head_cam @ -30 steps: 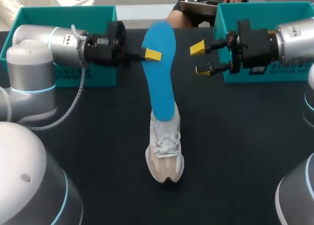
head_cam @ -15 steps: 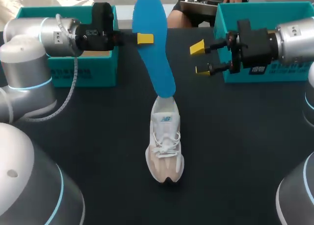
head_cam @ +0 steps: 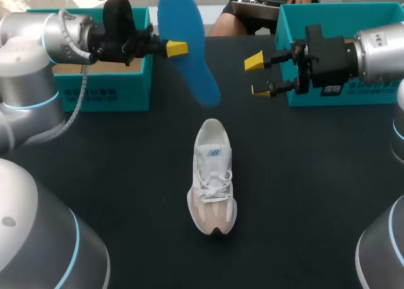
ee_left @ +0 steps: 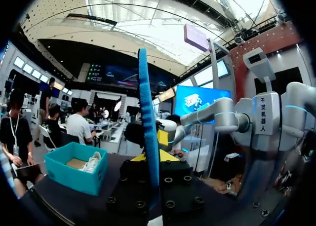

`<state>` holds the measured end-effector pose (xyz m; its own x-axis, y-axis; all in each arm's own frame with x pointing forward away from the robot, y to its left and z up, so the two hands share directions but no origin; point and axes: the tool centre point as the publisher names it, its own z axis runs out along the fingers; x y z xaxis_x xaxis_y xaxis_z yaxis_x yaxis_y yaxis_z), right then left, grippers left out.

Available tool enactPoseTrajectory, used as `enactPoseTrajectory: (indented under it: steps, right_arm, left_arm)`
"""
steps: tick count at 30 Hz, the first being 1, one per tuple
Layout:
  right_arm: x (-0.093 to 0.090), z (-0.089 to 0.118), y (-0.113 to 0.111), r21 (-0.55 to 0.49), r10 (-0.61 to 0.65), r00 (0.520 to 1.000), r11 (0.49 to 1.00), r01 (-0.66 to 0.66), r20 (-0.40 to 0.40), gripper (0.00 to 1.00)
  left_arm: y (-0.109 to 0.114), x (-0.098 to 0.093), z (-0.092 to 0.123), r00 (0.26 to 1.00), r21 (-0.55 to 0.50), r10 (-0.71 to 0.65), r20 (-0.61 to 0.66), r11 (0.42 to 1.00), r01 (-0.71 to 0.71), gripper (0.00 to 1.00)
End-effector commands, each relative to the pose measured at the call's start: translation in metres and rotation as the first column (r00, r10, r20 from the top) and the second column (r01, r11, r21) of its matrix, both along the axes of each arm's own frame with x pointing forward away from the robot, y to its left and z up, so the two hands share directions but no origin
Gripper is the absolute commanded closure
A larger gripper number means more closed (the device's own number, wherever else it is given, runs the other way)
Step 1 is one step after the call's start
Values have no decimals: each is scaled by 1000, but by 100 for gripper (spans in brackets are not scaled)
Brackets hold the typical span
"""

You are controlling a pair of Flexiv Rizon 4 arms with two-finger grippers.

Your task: Take the shoe out of the shoebox, open the shoe tongue, remove and reinsert the insole, then place the shoe into the shoebox

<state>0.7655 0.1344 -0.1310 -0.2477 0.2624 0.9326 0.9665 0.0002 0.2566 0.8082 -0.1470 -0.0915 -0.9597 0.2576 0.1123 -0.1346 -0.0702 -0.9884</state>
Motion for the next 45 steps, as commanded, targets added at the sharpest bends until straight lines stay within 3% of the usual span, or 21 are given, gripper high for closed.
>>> enactPoseTrajectory:
  steps: [1, 14, 17, 22, 30, 32, 34, 36, 40, 45]
  right_arm:
    - [1, -1, 3, -2, -1, 1000, 1000, 1, -1, 0]
    - [1, -1, 3, -2, -1, 1000, 1000, 1, -1, 0]
    - [1, -1, 3, -2, -1, 1000, 1000, 1, -1, 0]
    - [1, -1, 3, -2, -1, 1000, 1000, 1, -1, 0]
    - [1, -1, 3, -2, -1, 1000, 1000, 1, -1, 0]
    - [1, -1, 3, -2, -1, 1000, 1000, 1, -1, 0]
    - [1, -1, 3, -2, -1, 1000, 1000, 1, -1, 0]
    - [1, -1, 3, -2, -1, 1000, 1000, 1, -1, 0]
    - [1, -1, 3, -2, -1, 1000, 1000, 1, -1, 0]
    - [1, -1, 3, -2, -1, 1000, 1000, 1, -1, 0]
  left_arm:
    - [3, -2, 2, 812, -94, 61, 580, 996, -7, 100]
    - [1, -5, -3, 796, -115, 67, 602, 993, 3, 100]
    - [-2, -12, -15, 642, -127, 94, 761, 992, 6, 100]
    - [3, -12, -31, 513, -171, 152, 845, 985, -11, 100]
    - [6, -14, -41, 44, -153, 156, 987, 986, -67, 100]
    - [6, -16, -43, -121, -138, 126, 985, 986, -94, 100]
    - [7, -16, -44, -193, -158, 135, 972, 982, -107, 100]
    - [8, -17, -47, -318, -153, 111, 942, 982, -109, 100]
    - [9, -19, -48, -369, -200, 150, 917, 975, -100, 100]
    - [10, -15, -51, -366, -208, 158, 917, 973, -101, 100]
